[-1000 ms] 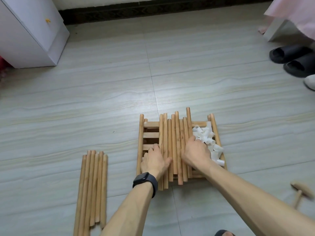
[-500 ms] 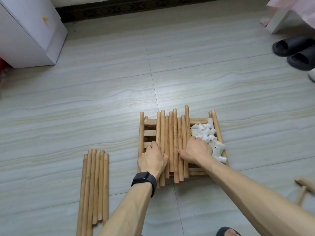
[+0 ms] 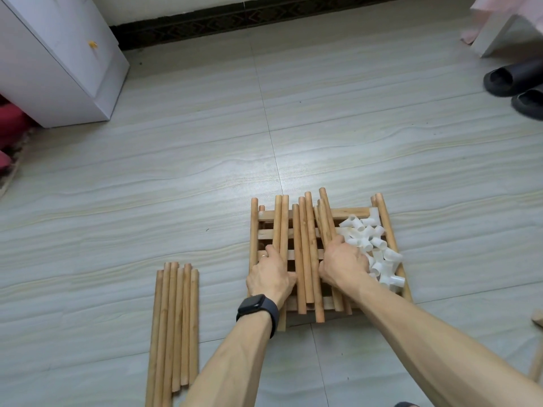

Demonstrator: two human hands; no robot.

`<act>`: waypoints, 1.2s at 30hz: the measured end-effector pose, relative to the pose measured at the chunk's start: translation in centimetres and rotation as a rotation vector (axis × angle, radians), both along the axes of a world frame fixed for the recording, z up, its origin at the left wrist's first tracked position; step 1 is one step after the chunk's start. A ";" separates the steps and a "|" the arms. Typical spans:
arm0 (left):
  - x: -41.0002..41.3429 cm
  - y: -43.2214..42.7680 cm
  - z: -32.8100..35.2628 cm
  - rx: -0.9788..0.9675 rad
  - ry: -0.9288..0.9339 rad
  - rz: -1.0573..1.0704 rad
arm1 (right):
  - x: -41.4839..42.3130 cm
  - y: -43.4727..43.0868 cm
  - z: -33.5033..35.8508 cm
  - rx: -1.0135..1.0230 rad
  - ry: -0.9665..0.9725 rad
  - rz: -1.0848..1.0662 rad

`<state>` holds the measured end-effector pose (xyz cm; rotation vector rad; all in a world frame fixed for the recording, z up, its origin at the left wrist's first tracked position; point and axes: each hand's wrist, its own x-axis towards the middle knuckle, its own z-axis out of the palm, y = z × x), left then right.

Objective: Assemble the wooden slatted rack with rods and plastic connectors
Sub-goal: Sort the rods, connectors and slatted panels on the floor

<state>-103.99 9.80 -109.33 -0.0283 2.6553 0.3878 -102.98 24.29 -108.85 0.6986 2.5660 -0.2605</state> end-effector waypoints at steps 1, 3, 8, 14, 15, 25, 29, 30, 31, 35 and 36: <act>-0.3 -0.3 0.2 0.024 0.000 0.004 | -0.1 0.1 0.1 -0.035 0.037 -0.022; -0.8 -0.9 0.7 0.084 0.016 0.011 | -0.1 0.5 0.5 -0.110 0.115 -0.078; -2.4 -3.9 3.2 0.306 0.080 0.114 | 0.4 0.2 2.8 -0.276 0.238 -0.167; -2.3 -15.7 4.7 0.279 0.185 0.311 | 2.5 -8.4 5.1 -0.463 0.166 0.125; -1.8 -18.0 4.3 0.274 0.191 0.359 | 3.0 -10.3 4.8 -0.487 0.126 0.171; 7.1 -30.1 -2.5 0.048 -0.013 0.543 | 8.7 -22.7 -3.2 -0.691 -0.026 0.108; 8.1 -30.7 -4.1 -0.014 -0.083 0.511 | 8.7 -23.0 -4.3 -0.871 -0.048 -0.009; 8.3 -30.5 -4.2 -0.015 -0.074 0.515 | 8.6 -23.0 -4.4 -0.875 -0.036 -0.012; 8.5 -30.2 -4.1 -0.009 -0.053 0.526 | 8.5 -22.8 -4.4 -0.861 -0.021 -0.008; 9.5 -28.1 -3.9 -0.054 -0.062 0.381 | 8.7 -22.2 -4.8 -0.749 0.010 0.053; 9.7 -27.5 -4.0 -0.081 -0.114 0.318 | 8.9 -22.1 -4.8 -0.729 0.018 0.070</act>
